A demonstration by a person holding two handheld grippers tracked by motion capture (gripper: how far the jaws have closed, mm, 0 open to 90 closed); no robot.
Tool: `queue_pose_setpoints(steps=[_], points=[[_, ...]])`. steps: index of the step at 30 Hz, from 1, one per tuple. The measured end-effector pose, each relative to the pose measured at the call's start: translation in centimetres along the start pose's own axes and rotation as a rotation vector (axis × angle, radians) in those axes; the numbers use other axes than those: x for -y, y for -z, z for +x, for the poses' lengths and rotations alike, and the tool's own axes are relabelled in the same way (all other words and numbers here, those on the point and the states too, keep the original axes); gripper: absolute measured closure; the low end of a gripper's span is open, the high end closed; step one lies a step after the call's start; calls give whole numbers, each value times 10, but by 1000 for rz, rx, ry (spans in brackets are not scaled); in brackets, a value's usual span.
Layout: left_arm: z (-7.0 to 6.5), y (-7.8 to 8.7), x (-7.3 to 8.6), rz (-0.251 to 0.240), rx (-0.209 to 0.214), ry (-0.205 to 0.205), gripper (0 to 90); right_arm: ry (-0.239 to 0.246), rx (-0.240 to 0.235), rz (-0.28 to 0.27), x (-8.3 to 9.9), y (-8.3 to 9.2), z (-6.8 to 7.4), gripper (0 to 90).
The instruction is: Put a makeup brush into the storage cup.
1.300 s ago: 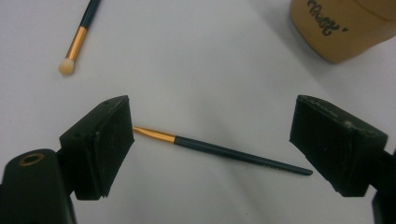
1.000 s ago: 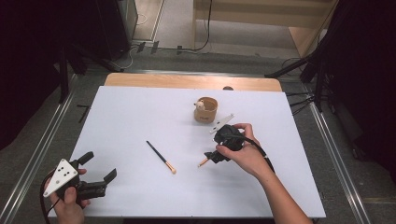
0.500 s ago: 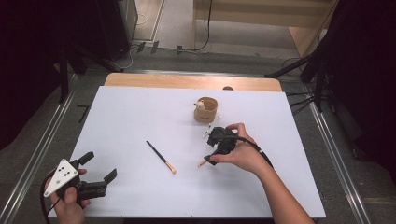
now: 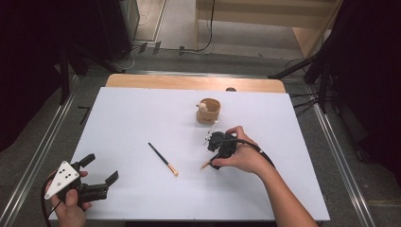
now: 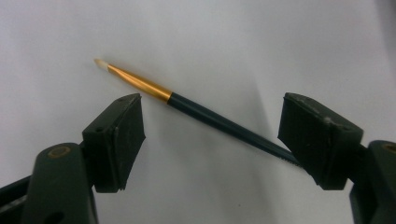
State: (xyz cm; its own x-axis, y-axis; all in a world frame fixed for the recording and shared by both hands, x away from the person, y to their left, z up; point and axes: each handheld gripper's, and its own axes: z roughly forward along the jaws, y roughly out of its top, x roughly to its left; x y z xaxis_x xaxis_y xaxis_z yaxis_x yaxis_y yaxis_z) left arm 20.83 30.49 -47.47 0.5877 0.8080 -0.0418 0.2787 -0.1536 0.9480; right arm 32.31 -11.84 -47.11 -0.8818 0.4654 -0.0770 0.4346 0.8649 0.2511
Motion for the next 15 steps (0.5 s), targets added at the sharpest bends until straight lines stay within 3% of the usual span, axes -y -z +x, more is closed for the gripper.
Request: queue_pose_setpoints(steps=[8, 15], points=[[0, 0, 0, 1, 1, 0, 0, 48, 1, 59, -1, -8, 1, 290], [0, 0, 0, 1, -4, 0, 0, 51, -15, 69, -1, -10, -1, 307]])
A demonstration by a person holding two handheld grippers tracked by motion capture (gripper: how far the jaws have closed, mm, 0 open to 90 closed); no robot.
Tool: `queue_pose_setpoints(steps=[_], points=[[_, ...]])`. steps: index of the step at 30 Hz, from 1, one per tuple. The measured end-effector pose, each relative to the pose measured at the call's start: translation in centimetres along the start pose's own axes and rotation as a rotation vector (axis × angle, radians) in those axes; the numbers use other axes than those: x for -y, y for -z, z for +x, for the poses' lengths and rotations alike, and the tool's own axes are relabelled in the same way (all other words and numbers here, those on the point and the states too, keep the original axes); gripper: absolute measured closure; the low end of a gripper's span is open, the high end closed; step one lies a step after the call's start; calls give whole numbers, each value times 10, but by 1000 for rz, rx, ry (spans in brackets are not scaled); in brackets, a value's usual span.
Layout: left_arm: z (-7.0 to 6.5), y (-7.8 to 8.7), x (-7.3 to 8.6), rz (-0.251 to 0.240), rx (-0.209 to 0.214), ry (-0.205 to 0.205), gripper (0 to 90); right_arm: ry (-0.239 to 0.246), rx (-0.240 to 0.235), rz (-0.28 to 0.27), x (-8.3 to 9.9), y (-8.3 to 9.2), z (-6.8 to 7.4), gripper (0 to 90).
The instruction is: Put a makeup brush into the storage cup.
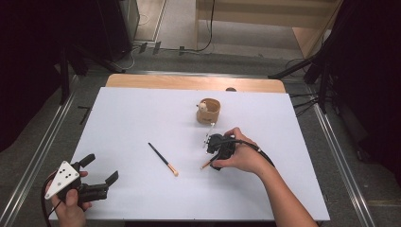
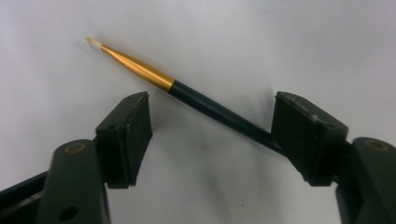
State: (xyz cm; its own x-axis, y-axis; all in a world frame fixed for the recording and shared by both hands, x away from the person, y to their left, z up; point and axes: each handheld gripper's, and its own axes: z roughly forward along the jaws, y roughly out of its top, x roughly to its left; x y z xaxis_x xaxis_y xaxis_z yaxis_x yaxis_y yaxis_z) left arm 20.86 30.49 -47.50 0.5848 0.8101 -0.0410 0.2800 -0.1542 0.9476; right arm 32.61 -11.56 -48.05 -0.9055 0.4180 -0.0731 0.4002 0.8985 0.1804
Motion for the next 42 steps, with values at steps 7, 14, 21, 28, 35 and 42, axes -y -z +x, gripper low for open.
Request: queue_pose_setpoints(steps=[7, 14, 21, 28, 35, 42], points=[[0, 0, 0, 1, 0, 0, 0, -15, -54, 17, 0, 0, -4, 407], [0, 0, 0, 4, 1, -4, 0, 4, -76, 57, 0, 4, -4, 843], [0, -1, 0, 4, 0, 0, 0, -62, -83, 44, 2, 4, -7, 846], [0, -1, 1, 4, 0, 0, 0, -160, -47, -74, 10, 15, -13, 846], [1, -1, 1, 7, 1, 0, 0, -218, -33, -239, 14, 30, -15, 846], [0, 0, 1, 6, 0, -1, 0, -267, -41, -400, 15, 40, -12, 846]])
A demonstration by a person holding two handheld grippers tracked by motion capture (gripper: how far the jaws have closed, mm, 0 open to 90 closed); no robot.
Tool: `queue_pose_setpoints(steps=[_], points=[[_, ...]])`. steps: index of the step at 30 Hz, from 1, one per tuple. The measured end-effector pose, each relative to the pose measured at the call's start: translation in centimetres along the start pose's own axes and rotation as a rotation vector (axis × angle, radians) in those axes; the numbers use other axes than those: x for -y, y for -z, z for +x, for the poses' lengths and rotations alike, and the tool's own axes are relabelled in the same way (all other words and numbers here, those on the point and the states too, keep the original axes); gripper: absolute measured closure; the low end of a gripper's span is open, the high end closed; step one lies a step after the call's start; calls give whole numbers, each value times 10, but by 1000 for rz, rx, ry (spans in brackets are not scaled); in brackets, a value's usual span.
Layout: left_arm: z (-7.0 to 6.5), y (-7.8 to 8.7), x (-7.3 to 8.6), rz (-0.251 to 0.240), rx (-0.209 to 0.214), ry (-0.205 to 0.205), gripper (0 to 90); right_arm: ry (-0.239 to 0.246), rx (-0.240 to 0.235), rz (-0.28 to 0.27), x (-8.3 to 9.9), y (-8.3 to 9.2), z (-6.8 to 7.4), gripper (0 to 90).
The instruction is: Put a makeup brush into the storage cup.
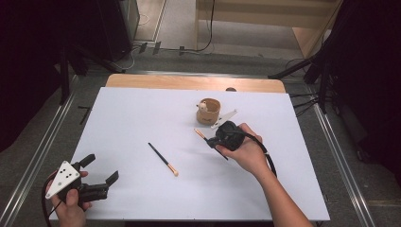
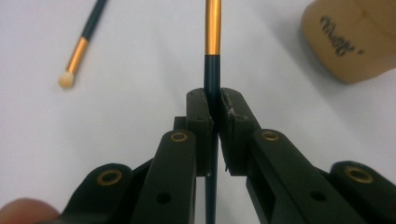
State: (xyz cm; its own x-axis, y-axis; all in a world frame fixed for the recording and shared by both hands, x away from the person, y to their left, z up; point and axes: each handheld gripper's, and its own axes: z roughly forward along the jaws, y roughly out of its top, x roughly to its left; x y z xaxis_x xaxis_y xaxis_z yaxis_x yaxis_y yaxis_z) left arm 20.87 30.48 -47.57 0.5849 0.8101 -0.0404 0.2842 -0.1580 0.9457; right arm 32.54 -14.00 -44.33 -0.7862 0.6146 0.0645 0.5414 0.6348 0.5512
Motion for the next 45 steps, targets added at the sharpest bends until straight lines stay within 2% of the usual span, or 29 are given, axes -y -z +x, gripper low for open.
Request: queue_pose_setpoints(steps=[4, 5, 7, 9, 12, 13, 14, 15, 16, 22, 24, 27, 30, 33, 35, 36, 38, 40, 43, 45], points=[[0, 0, 0, 1, 0, -1, 0, -26, -1, -90, 0, 6, -1, 846], [0, 0, 0, 1, 0, -1, 0, -46, 0, -145, 1, 9, -2, 846], [0, -1, 0, 0, 2, 1, 0, -56, -3, -161, 1, 9, -3, 846], [0, -1, 0, 0, 2, -1, 0, -77, -3, -208, 2, 11, -3, 846], [0, 0, 0, 1, 2, -2, 0, -63, 16, -269, 3, 12, -3, 846], [0, 0, 0, -1, 1, -2, 0, -71, 20, -307, 4, 14, -2, 846], [0, 0, 0, -1, 1, -1, 0, -71, 20, -307, 4, 14, -2, 846], [0, 0, 0, -1, 1, 0, 0, -90, 7, -345, 4, 16, -3, 846], [0, 0, 0, 1, 1, -1, 0, -90, 7, -345, 4, 16, -3, 846], [0, 0, 0, 1, 1, -2, 0, -123, 3, -437, 4, 21, -6, 846], [0, 0, 0, 1, 1, -2, 0, -123, 12, -481, 4, 24, -7, 846], [0, 0, 0, -1, 1, -2, 0, -125, 15, -506, 4, 25, -8, 846], [0, 0, 0, 1, 2, -3, 0, -133, 32, -557, 4, 27, -9, 846], [0, 0, 0, 0, 2, -3, 0, -164, 8, -608, 4, 29, -12, 846], [0, 0, 0, -1, 1, -3, 0, -171, 13, -634, 4, 31, -13, 846], [0, 0, 0, -1, 1, -3, 0, -170, 26, -663, 4, 32, -13, 846], [0, 0, 0, -1, 1, -3, 0, -168, 35, -679, 4, 33, -13, 845], [0, 0, 0, 0, 2, -3, 0, -160, 47, -755, 5, 34, -13, 845], [0, 0, 0, 2, 2, -3, 0, -165, 69, -776, 5, 35, -13, 845], [-1, -1, 0, -1, 3, -4, 0, -171, 87, -809, 6, 37, -15, 845]])
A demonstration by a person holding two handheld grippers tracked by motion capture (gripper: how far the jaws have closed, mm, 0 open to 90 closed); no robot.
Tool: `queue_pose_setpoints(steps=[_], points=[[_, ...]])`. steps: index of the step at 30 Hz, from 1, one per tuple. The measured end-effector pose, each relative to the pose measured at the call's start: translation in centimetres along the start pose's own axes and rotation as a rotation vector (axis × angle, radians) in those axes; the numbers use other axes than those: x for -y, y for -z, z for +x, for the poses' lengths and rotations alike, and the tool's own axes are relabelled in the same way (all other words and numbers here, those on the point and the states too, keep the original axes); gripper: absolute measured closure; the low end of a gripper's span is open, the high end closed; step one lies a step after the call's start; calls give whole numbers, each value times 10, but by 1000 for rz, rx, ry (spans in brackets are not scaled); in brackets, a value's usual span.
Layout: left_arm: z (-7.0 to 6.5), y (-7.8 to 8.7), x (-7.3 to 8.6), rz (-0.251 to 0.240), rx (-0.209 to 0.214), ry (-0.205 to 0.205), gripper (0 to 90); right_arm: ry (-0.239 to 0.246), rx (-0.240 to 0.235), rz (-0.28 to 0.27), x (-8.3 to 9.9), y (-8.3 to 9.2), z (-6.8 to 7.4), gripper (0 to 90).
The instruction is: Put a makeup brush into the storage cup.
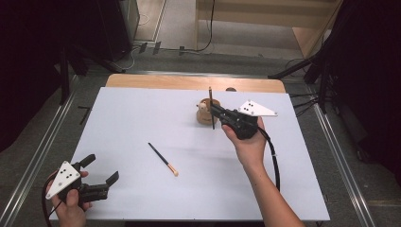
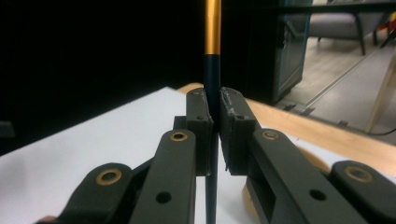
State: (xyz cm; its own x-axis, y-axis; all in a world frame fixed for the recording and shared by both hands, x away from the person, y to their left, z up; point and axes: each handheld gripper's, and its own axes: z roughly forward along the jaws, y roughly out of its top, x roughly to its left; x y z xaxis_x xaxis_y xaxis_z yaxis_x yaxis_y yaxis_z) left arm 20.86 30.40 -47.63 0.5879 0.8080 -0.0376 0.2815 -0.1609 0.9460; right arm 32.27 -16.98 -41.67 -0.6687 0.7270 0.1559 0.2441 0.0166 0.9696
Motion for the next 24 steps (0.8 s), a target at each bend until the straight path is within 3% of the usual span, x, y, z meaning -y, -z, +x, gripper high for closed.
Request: queue_pose_setpoints(steps=[8, 18, 24], points=[[0, 0, 0, -1, 3, 0, 0, -32, 48, -77, -1, -3, -7, 846], [-1, 0, 0, -1, 6, 2, 0, -27, 95, -144, -2, -11, -14, 845], [-1, 0, 0, -1, 9, -1, 0, -30, 159, -195, 1, -19, -23, 845]])
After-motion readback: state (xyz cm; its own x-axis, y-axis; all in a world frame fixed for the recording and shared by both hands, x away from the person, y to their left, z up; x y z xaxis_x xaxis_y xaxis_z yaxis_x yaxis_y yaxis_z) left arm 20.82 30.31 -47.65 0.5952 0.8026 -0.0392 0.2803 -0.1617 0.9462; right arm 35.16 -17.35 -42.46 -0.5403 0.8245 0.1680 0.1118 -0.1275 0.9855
